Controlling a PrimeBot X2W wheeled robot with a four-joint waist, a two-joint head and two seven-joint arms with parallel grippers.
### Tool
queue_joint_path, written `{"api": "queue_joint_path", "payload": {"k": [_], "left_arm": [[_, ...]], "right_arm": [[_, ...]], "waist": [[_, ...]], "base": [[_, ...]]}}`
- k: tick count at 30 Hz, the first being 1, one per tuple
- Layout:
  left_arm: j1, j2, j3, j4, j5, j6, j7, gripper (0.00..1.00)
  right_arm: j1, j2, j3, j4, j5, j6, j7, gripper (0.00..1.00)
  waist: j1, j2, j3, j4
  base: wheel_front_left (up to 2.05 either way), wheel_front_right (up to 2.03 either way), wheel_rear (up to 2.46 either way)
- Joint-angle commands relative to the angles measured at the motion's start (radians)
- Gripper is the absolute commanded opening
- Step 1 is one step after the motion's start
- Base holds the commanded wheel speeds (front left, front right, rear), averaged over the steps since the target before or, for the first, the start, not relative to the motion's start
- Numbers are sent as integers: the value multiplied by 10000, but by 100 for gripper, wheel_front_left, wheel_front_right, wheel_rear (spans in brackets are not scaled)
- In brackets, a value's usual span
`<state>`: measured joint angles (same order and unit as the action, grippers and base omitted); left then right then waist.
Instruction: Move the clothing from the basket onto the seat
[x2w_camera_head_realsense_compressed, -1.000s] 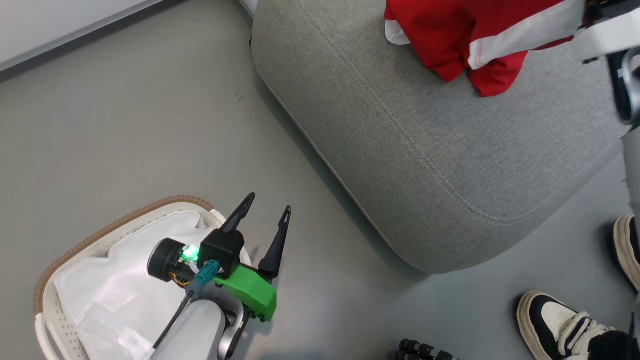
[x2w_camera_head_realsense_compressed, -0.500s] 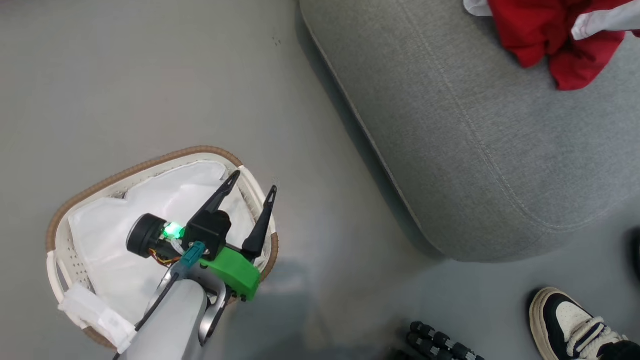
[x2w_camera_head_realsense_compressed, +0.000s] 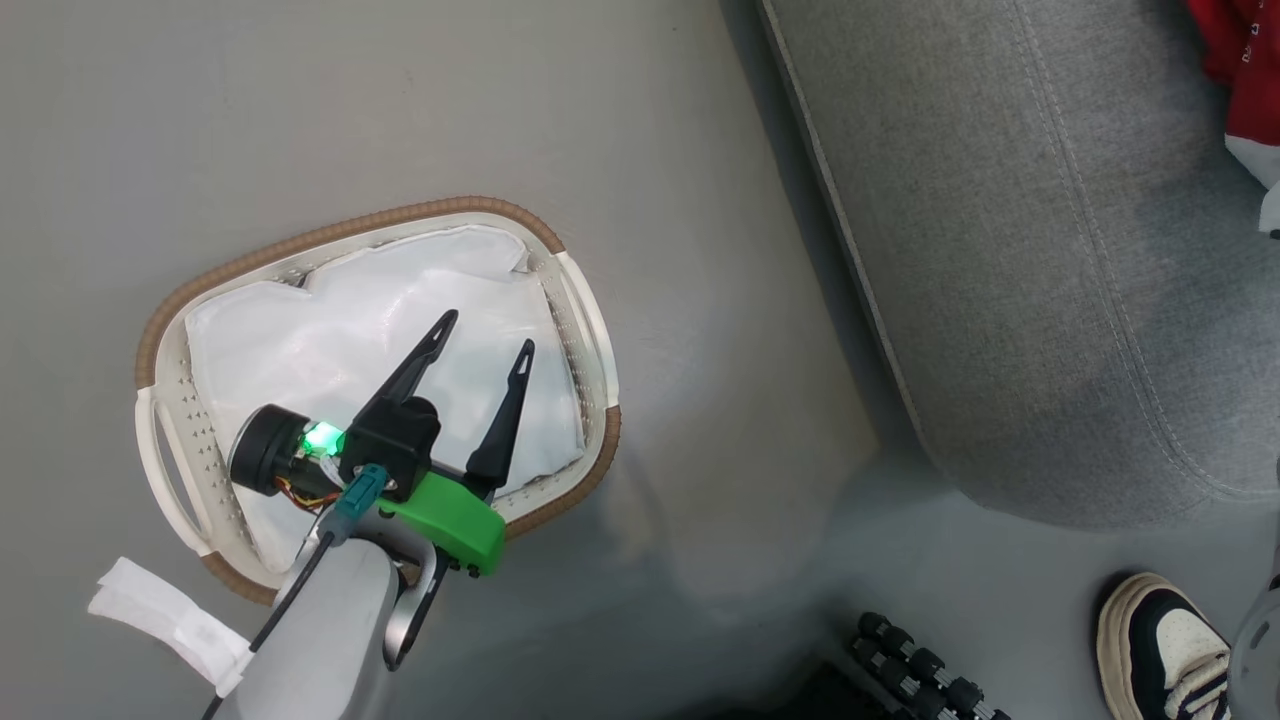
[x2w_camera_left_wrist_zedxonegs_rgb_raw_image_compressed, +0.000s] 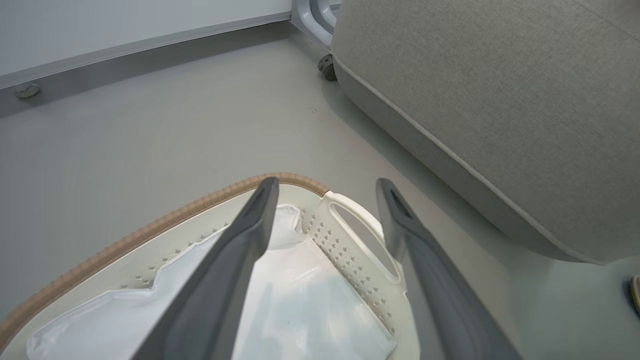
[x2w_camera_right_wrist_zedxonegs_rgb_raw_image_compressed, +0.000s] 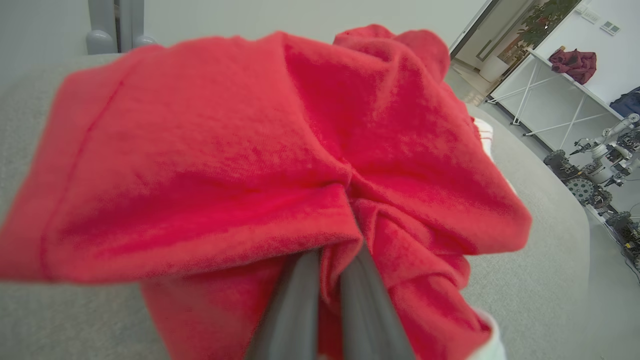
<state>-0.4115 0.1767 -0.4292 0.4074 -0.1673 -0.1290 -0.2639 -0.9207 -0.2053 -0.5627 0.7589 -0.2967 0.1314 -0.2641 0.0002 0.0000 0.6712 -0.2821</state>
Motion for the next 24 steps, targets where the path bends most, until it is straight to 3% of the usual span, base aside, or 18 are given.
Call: {"api": "queue_joint_path", "payload": {"k": [1, 2, 16, 24], "left_arm": [[-100, 17, 75, 9, 57, -11, -8, 100], [-87, -4, 100, 19, 54, -12, -8, 100], [620, -588, 1028, 202, -136, 29, -8, 100], [1263, -913, 1935, 225, -117, 169, -8, 100]], "right_arm": [[225, 55, -16, -126, 1, -14, -3, 67], [294, 82, -24, -227, 82, -14, -3, 100], [2989, 478, 892, -2541, 1447, -14, -1, 100], [4517, 870, 2105, -3288, 1960, -14, -1, 100]], "waist": [[-2, 0, -24, 10], [-2, 0, -70, 0], [-2, 0, -1849, 517], [-2, 0, -2941, 1145]], "base": [[0, 0, 0], [0, 0, 0], [0, 0, 0], [0, 0, 0]]}}
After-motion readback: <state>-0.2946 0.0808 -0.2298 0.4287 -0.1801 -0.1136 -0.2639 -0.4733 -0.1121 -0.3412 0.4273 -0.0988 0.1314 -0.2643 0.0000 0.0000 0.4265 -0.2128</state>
